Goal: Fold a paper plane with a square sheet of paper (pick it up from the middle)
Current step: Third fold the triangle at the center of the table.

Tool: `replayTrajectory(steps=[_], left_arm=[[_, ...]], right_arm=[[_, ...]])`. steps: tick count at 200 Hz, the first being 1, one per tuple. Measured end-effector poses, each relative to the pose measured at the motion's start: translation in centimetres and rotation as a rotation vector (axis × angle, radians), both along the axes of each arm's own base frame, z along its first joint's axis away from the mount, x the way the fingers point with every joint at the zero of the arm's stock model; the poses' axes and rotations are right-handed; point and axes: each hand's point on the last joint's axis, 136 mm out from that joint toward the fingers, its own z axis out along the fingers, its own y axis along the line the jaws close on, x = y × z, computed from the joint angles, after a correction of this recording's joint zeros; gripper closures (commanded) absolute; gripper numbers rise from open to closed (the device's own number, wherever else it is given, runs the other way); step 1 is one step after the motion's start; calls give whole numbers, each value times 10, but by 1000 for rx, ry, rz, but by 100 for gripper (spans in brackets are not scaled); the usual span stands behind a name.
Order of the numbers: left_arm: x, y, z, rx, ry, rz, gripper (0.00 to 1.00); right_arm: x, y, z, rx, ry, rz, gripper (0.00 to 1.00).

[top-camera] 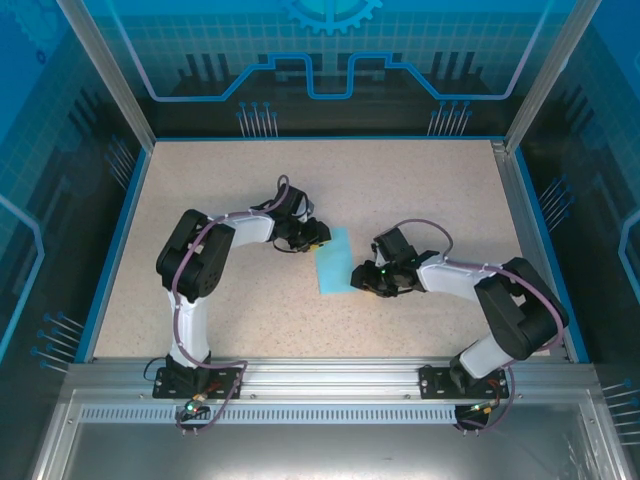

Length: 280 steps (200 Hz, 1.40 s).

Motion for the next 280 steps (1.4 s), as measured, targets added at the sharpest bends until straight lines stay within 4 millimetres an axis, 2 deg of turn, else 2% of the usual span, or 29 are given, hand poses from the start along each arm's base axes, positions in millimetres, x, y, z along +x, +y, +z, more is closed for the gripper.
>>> replayTrajectory(steps=[128, 171, 216, 263, 280], left_arm=[[0, 1, 0, -61, -25, -8, 66], [0, 1, 0, -61, -26, -7, 66], [0, 1, 0, -61, -26, -7, 66], [0, 1, 0, -61, -26, -7, 66], [-1, 1, 0, -61, -26, -7, 66]], right_arm=[[1, 2, -4, 14, 48, -57, 66], [4, 11, 6, 3, 9, -39, 65], [6, 8, 9, -17, -2, -51, 65], [4, 12, -4, -13, 33, -38, 65], [6, 15, -2, -7, 37, -35, 65]])
